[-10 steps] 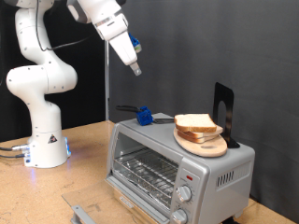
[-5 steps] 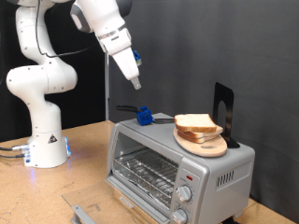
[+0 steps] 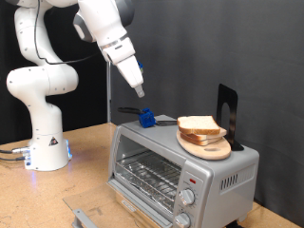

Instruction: Make a piece of toast with the oven

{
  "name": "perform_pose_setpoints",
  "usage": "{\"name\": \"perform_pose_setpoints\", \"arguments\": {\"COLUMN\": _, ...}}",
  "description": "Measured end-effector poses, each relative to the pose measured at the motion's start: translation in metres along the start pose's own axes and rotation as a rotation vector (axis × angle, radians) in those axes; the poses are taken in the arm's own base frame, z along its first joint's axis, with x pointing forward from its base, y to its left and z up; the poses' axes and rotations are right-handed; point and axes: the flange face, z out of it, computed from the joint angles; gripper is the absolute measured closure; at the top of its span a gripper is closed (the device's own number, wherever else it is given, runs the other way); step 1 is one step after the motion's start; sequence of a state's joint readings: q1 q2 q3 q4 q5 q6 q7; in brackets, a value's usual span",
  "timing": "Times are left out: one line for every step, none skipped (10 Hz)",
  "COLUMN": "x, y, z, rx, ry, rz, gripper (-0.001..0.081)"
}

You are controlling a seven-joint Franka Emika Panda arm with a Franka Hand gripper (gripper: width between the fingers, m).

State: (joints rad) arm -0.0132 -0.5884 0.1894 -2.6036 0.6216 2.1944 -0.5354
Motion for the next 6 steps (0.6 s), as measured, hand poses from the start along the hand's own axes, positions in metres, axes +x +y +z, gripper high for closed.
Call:
{"name": "perform_pose_setpoints", "arguments": {"x": -0.004, "y": 0.000, "z": 0.007, "rx": -0.002, "ry": 0.007, "rz": 0.010, "gripper": 0.0124}}
{"name": "perform_pose_setpoints", "arguments": {"x": -0.007, "y": 0.000, "z": 0.015, "rx": -0.006, "ry": 0.015, "rz": 0.030, "gripper": 0.0124}}
{"name": "perform_pose_setpoints", "arguments": {"x": -0.010, "y": -0.001, "z": 0.022, "rx": -0.013, "ry": 0.020, "rz": 0.046, "gripper": 0.0124}}
{"name": "perform_pose_setpoints", "arguments": {"x": -0.011, "y": -0.001, "z": 0.028, "rx": -0.019, "ry": 0.023, "rz": 0.054, "gripper": 0.0124}}
{"name": "perform_pose_setpoints", "arguments": {"x": -0.012, "y": -0.001, "z": 0.034, "rx": -0.023, "ry": 0.025, "rz": 0.058, "gripper": 0.0124}}
{"name": "perform_pose_setpoints", "arguments": {"x": -0.013, "y": -0.002, "z": 0.039, "rx": -0.026, "ry": 0.024, "rz": 0.062, "gripper": 0.0124}}
